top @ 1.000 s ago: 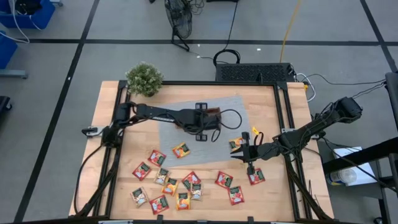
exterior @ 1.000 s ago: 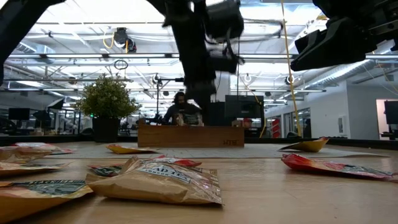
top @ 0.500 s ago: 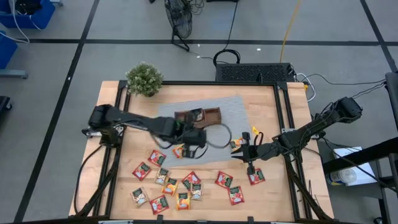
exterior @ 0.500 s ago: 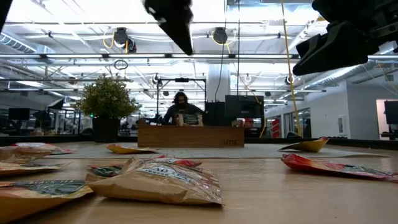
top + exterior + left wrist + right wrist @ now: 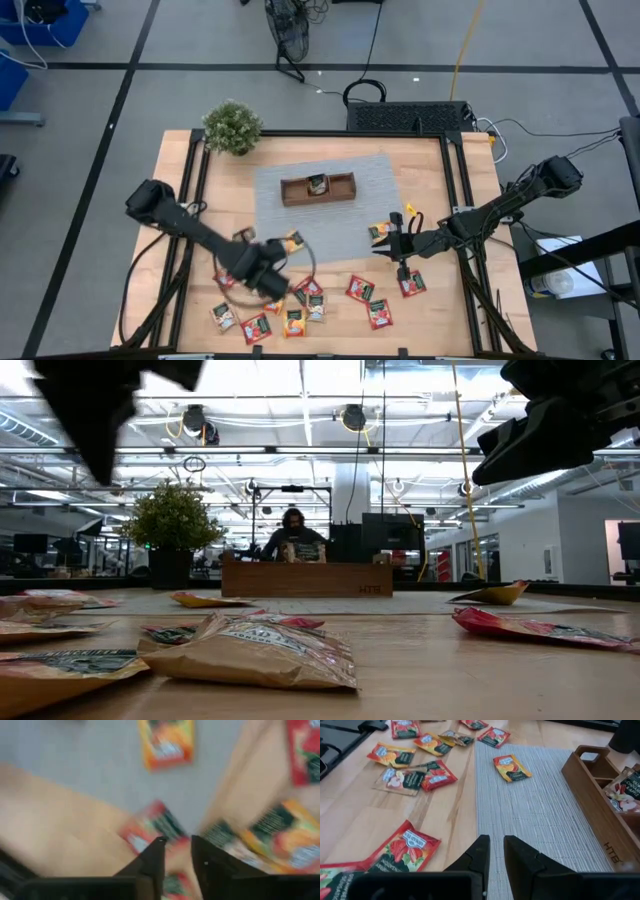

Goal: Pick & Place Tea
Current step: Put the brown tea bag into the middle section of the wooden organizer

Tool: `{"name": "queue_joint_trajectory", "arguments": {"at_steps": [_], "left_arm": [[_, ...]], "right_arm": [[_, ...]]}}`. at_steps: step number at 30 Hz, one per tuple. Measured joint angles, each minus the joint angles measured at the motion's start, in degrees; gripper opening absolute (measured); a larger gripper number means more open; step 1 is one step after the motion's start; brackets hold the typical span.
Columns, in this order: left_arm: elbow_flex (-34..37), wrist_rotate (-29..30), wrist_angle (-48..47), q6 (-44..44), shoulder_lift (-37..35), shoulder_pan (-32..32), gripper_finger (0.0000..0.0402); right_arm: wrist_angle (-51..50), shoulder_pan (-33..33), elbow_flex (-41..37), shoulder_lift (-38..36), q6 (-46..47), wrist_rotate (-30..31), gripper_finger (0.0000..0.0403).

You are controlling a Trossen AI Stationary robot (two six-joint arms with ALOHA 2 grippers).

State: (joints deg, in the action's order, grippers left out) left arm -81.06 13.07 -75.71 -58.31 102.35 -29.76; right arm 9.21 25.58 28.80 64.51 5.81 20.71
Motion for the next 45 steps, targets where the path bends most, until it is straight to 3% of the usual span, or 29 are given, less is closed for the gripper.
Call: {"name": "queue_joint_trajectory", "arguments": {"at_steps": [4, 8, 12, 22, 31, 45], "left_arm": [[4.79, -6.1, 6.37, -14.75, -0.04, -3.55, 0.0172], [8.61, -5.97, 17.75, -23.26, 0.0, -5.5, 0.0219], [11.42, -4.71, 22.06, -30.97, -0.02, -6.01, 0.0244], [15.27, -6.36, 22.64, -40.96, -0.02, -5.84, 0.025], [15.52, -8.25, 28.06, -42.78, 0.5, -6.27, 0.025], [15.46, -12.83, 27.66, -45.81, 4.96, -6.86, 0.025]], "right_arm": [[1.3, 0.0, 0.0, 0.0, 0.18, 0.0, 0.0043], [2.55, 0.0, 0.0, 0.0, -0.19, -0.02, 0.0043], [3.07, 0.0, 0.0, 0.0, -0.65, -0.02, 0.0043], [5.89, 0.0, 0.0, 0.0, -4.83, 0.04, 0.0043], [6.23, 0.0, 0.0, 0.0, -4.42, 0.04, 0.0043], [5.95, 0.0, 0.0, 0.0, -2.42, 0.02, 0.0043]]}}
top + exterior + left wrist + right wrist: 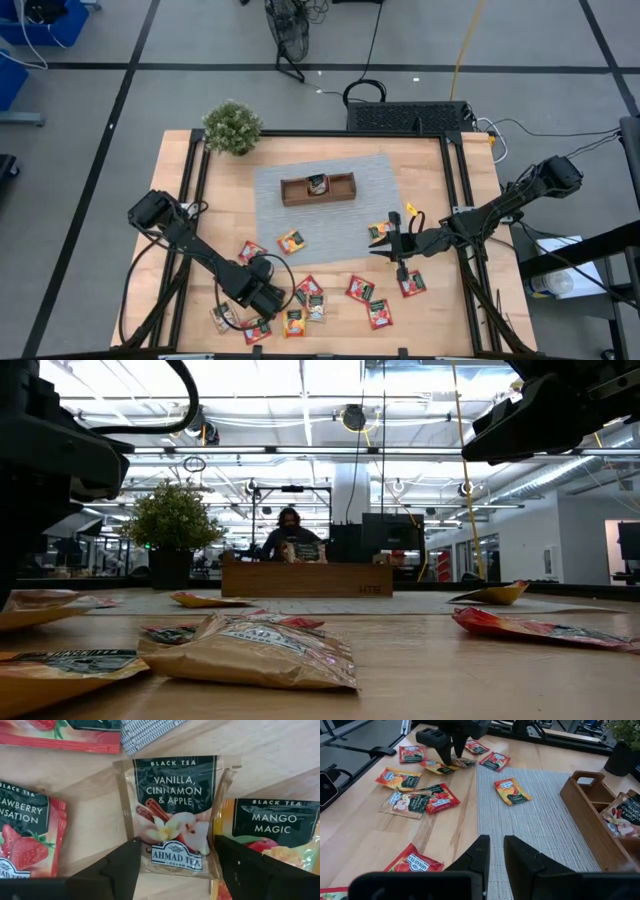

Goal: Pick & Place Tea
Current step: Put the brown tea bag into the middle section of the wooden organizer

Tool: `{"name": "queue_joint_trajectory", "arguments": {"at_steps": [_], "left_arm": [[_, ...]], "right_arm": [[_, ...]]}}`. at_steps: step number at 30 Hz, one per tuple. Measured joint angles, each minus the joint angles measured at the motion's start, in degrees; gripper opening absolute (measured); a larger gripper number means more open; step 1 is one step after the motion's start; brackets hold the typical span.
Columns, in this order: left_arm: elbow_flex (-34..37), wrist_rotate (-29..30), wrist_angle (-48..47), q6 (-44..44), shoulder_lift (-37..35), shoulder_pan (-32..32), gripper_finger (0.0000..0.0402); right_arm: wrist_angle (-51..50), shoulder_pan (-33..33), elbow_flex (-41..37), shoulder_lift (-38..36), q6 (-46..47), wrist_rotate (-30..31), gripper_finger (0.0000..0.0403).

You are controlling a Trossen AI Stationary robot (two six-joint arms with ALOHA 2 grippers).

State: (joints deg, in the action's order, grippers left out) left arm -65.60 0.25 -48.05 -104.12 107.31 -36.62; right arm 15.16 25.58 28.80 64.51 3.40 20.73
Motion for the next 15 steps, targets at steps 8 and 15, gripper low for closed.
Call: {"name": "queue_joint_trajectory", "arguments": {"at_steps": [8, 15], "left_arm": [[0.0, -0.26, 0.2, 0.14, 0.0, -0.04, 0.0188], [-0.72, -0.45, 0.16, 4.74, 0.07, -0.04, 0.008]], "right_arm": [[0.0, 0.0, 0.0, 0.0, 0.0, 0.0, 0.0043], [0.01, 0.0, 0.0, 0.0, 0.0, 0.0, 0.0043]]}}
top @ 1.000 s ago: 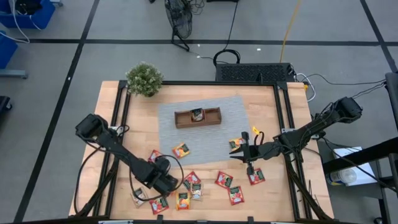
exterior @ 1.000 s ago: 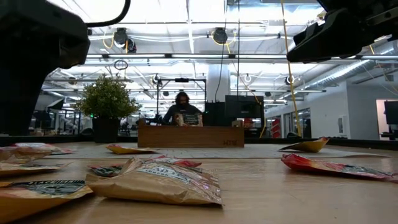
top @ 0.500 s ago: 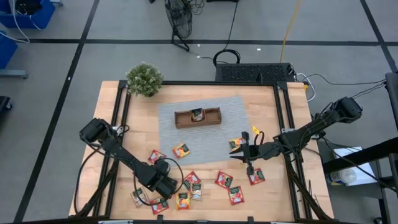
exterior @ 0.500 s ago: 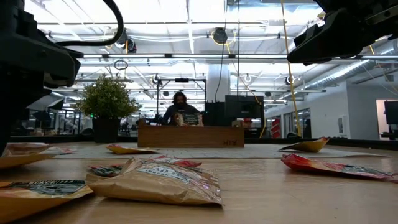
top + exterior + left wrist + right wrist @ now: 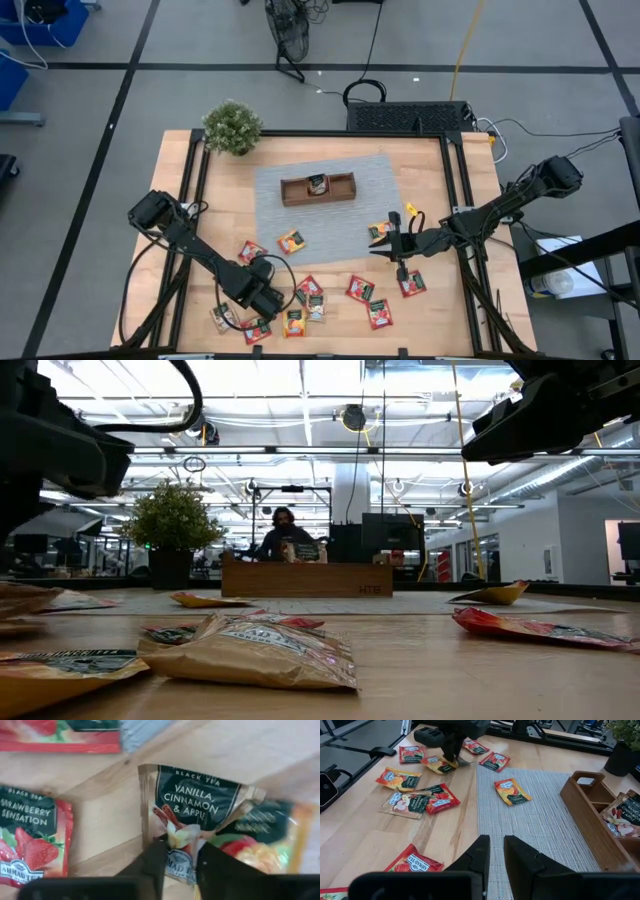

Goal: Pick & Place Tea
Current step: Put the brown tea bag into the middle section of the wooden organizer

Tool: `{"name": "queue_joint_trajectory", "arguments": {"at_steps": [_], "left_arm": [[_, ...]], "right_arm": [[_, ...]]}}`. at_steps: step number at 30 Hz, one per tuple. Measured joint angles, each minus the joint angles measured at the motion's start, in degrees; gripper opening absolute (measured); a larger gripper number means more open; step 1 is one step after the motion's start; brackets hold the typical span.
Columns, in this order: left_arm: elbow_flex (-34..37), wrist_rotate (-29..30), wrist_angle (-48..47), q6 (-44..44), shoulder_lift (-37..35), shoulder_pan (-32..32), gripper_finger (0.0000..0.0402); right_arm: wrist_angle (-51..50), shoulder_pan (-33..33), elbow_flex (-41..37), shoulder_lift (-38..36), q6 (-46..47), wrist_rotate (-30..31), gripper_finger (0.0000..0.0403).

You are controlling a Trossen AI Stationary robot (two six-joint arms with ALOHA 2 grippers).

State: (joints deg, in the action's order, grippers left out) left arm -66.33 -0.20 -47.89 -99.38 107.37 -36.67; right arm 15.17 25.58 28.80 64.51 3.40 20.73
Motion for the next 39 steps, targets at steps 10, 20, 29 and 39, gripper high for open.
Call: {"name": "queue_joint_trajectory", "arguments": {"at_steps": [10, 20, 29, 39], "left_arm": [[-7.97, 4.97, -6.16, 11.28, -0.09, 0.83, 0.0021], [-19.34, 31.02, -8.59, 54.76, -0.2, 3.43, 0.0017], [-19.49, 49.1, 7.3, 113.6, -0.2, 5.73, 0.0021], [-17.43, 67.99, 9.7, 119.79, -0.24, 14.34, 0.001]], "right_arm": [[2.29, 0.0, -0.02, 0.27, 0.0, 0.0, 0.0043], [35.53, -2.11, -4.73, 13.57, -7.8, -0.08, 0.0043], [50.82, -11.49, -5.49, 26.59, 1.6, -10.81, 0.0043], [62.43, -18.73, -5.49, 29.89, 3.88, -12.01, 0.0043]]}}
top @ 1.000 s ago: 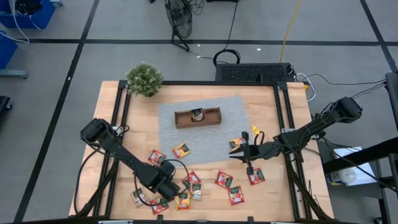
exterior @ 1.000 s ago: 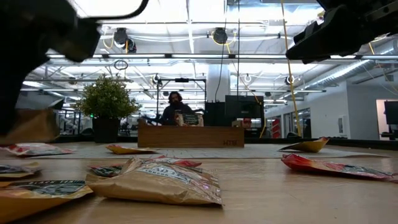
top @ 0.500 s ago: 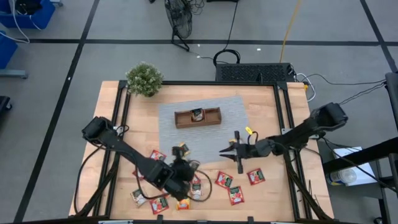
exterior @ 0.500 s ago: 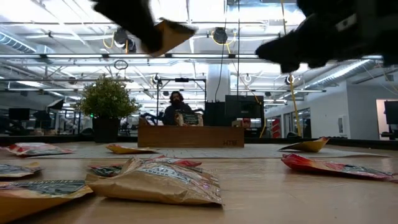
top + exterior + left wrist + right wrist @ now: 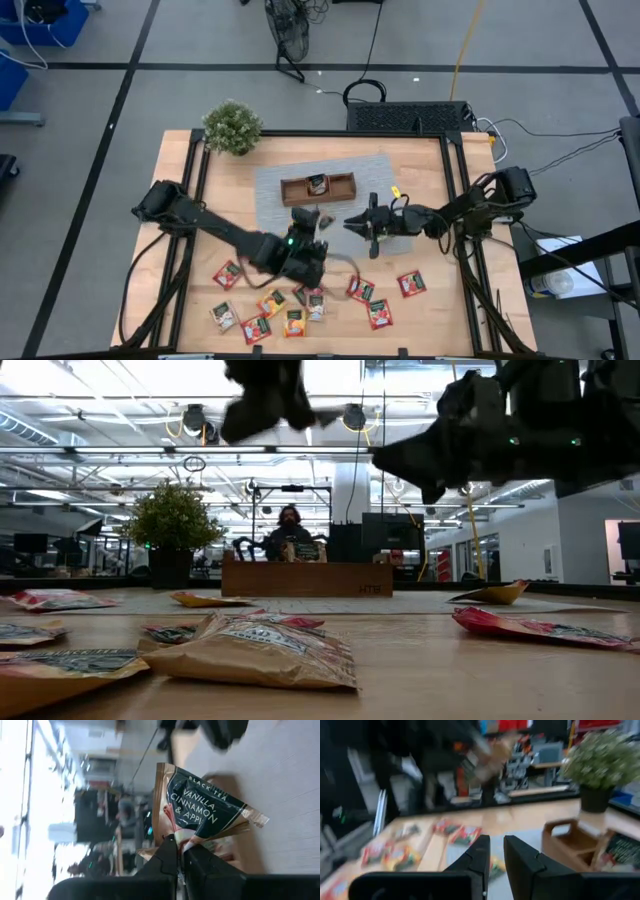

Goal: Pick & Place Tea
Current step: Put the brown tea bag into the middle section of the wooden organizer

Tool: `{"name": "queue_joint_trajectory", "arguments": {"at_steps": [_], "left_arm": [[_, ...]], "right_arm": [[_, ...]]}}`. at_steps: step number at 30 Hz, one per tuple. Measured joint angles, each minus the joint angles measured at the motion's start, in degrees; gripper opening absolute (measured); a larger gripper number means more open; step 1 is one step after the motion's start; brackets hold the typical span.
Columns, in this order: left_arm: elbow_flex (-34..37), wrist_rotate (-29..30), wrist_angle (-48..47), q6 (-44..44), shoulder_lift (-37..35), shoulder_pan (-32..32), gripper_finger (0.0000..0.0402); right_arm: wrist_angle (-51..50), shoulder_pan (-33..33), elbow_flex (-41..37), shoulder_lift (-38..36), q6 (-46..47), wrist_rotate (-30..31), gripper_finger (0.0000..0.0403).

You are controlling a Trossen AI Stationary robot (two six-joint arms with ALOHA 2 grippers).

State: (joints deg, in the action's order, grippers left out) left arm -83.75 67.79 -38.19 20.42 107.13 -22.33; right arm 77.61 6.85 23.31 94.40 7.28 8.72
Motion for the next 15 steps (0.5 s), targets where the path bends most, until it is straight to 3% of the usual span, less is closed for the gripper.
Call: {"name": "queue_joint_trajectory", "arguments": {"at_steps": [3, 6, 15], "left_arm": [[2.15, 2.14, 2.87, 2.92, 0.0, 3.47, 0.0013], [4.72, 2.16, 7.8, 8.31, 0.01, 6.23, 0.0015], [6.47, -0.05, 19.94, 21.6, 0.02, 9.62, 0.001]], "right_arm": [[3.69, -2.47, 0.0, 0.0, 2.84, -0.18, 0.0044], [5.16, -6.6, 0.48, -0.01, 6.23, -4.77, 0.0056], [1.92, -17.72, 3.56, 0.01, 15.17, -19.11, 0.0147]]}}
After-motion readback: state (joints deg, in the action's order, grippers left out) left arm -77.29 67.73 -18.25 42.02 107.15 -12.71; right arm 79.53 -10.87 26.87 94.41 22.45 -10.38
